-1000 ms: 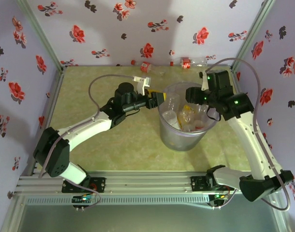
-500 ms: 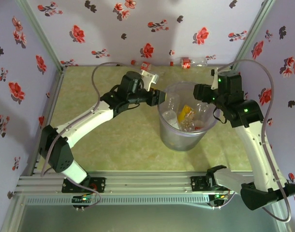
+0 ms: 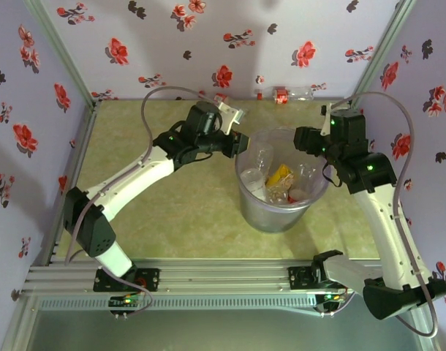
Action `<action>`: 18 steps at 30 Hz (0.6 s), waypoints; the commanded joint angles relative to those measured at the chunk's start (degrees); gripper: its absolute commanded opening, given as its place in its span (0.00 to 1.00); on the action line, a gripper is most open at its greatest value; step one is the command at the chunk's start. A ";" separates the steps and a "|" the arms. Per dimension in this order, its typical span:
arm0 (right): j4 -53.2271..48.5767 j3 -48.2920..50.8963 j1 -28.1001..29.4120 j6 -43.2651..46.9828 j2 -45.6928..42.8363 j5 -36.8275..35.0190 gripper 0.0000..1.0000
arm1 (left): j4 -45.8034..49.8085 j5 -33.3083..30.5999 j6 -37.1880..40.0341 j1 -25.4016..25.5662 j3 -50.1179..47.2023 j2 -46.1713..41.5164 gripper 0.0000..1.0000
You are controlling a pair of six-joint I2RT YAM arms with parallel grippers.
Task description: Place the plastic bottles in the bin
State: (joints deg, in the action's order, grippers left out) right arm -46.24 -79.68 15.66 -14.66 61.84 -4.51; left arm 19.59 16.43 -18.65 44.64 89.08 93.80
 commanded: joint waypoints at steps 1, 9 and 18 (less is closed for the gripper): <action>3.55 1.53 -1.02 -1.22 -0.56 0.76 0.71 | 5.71 -3.85 1.03 -0.08 3.37 0.56 0.14; 8.47 2.77 -1.73 -2.50 0.20 4.40 0.73 | 9.37 -8.00 0.55 -0.87 6.09 -1.04 0.07; 9.41 1.28 -2.04 -2.45 1.09 5.32 0.74 | 10.58 -9.74 -0.53 -2.46 5.78 -3.70 0.16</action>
State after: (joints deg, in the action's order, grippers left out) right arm -38.33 -77.21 14.13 -16.56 62.65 -0.12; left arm 29.02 8.10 -18.81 42.68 93.71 93.10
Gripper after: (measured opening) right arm 0.735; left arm 0.143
